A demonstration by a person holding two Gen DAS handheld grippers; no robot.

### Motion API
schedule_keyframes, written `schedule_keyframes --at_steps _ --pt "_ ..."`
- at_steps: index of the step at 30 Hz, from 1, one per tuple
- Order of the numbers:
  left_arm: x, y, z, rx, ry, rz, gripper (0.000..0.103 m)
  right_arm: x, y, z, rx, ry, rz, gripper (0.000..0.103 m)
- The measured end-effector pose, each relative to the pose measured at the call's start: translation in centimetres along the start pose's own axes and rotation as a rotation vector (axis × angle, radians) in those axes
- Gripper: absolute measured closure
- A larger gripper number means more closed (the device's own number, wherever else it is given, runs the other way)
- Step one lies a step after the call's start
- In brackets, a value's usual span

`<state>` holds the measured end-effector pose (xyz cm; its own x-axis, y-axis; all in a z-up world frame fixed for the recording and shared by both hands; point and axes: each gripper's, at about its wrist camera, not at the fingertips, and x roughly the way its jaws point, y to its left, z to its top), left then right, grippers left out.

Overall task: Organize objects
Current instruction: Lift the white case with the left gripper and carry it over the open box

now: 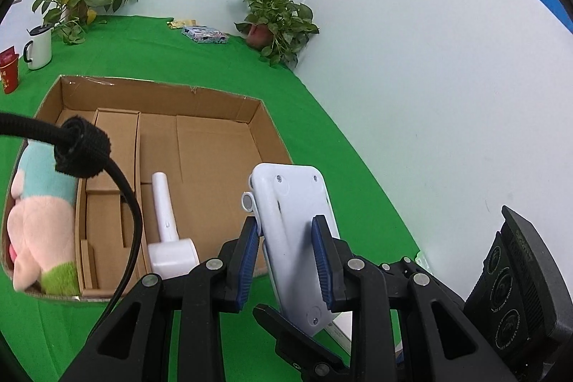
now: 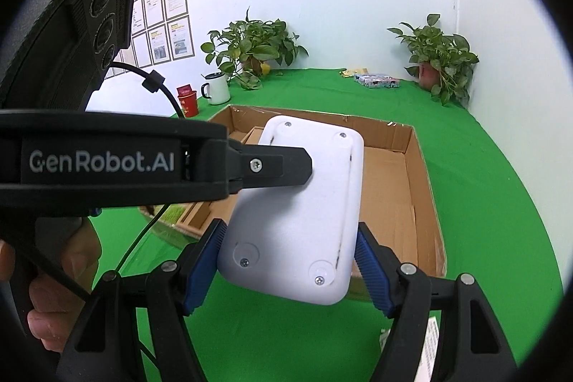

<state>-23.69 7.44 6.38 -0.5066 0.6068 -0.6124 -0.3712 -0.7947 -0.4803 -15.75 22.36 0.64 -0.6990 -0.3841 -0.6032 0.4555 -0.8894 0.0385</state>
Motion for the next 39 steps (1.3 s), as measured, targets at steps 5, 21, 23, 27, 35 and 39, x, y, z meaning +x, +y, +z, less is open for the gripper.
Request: schedule_keyframes --at_steps 5,21,23,27,35,39 --pt "1.4 0.8 2.4 0.003 0.034 -0.010 0.076 1.6 -0.9 1.4 0.013 0.025 0.026 0.033" --pt "8.5 6.0 5.9 -0.058 0.117 0.004 0.076 7.7 -3.2 2.8 0.059 0.133 0.101 0.033" --pt "9.8 6.7 5.5 -0.069 0.141 0.010 0.076 8.7 -3.6 2.5 0.067 0.160 0.113 0.033" --pt "12.1 7.6 4.3 -0.073 0.194 0.030 0.076 10.5 -4.4 1.6 0.082 0.227 0.146 0.033" --pt "15.6 9.4 2.5 -0.110 0.271 0.050 0.076 13.0 -5.6 0.0 0.125 0.331 0.201 0.033" --pt "17.1 10.3 2.2 -0.136 0.298 0.049 0.076 14.2 -5.9 -0.4 0.126 0.376 0.211 0.033"
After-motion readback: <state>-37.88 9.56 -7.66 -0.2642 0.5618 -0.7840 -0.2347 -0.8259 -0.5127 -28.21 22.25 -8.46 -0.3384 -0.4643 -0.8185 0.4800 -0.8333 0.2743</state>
